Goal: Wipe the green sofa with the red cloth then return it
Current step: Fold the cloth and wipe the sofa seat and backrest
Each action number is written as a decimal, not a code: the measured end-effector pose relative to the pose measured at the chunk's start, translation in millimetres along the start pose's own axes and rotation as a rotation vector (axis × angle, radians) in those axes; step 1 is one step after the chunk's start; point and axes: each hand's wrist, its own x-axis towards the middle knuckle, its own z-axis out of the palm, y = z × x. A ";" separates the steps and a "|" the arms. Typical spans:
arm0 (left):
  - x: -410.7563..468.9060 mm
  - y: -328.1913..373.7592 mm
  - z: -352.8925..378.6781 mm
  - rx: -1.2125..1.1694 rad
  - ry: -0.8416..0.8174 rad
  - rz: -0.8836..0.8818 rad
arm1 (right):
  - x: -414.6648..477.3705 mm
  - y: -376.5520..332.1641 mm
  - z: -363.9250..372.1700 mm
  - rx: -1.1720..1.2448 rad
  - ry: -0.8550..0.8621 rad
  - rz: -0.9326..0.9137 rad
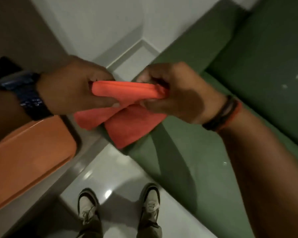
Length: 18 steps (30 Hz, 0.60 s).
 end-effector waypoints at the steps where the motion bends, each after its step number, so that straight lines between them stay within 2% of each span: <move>1: 27.0 25.9 2.8 0.130 -0.013 0.076 | -29.4 8.0 -26.0 -0.018 0.077 0.021; 3: 77.0 73.7 14.7 0.315 -0.026 0.178 | -83.7 24.8 -67.9 -0.066 0.221 0.095; 6: 151.3 142.1 61.1 0.363 -0.038 0.293 | -169.7 52.1 -115.0 -0.213 0.448 0.227; 9: 205.7 185.4 130.3 0.371 -0.081 0.369 | -240.1 90.8 -121.2 -0.419 0.601 0.311; 11: 223.4 195.3 181.0 0.366 -0.079 0.367 | -278.6 124.3 -104.8 -0.489 0.645 0.369; 14: 214.4 181.9 262.4 0.319 -0.178 0.390 | -323.0 176.8 -53.0 -0.519 0.545 0.492; 16: 192.1 155.1 311.2 0.323 -0.320 0.409 | -346.5 204.3 -5.0 -0.427 0.343 0.617; 18: 169.3 117.6 342.7 0.433 -0.431 0.282 | -361.8 217.2 40.9 -0.346 0.105 0.784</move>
